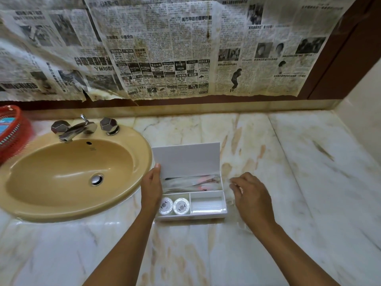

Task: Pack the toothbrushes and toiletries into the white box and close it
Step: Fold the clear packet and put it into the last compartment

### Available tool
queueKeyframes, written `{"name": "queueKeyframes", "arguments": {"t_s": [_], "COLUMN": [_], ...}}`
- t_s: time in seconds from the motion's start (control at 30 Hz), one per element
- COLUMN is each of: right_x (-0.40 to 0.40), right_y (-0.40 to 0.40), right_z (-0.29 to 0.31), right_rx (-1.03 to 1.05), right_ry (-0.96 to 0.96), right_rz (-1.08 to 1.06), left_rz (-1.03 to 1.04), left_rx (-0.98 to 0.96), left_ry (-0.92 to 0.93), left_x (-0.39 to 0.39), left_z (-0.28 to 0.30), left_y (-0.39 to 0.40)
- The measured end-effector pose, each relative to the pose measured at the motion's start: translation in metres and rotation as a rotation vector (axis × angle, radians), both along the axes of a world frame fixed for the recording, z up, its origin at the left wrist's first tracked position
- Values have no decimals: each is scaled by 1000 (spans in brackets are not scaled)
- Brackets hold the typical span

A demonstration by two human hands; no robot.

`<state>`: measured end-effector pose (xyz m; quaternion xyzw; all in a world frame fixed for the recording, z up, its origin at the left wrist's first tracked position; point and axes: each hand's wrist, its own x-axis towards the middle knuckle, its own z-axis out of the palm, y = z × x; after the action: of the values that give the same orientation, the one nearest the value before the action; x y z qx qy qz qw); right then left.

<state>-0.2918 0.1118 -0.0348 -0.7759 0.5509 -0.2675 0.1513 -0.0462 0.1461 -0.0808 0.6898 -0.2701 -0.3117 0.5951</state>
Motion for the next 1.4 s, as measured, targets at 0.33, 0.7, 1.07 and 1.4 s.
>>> {"name": "queueKeyframes", "arguments": {"t_s": [0.33,0.7,1.07,1.4], "right_x": [62,57,-20,-57], "right_y": [12,8,-1,2], "right_z": [22,11,-2,-36], "right_rx": [357,500,297,467], "right_ry": [537,509,119,422], "right_rz": [352,390,41,-3], "left_rz": [-5,1,13,-2], "left_rx": [-4,-27,-15,3], "left_ry": [1,20,12,19], "left_x": [1,-5,-5,-2], "left_z": [1,9,8,2], "left_y": [0,1,1,1]}}
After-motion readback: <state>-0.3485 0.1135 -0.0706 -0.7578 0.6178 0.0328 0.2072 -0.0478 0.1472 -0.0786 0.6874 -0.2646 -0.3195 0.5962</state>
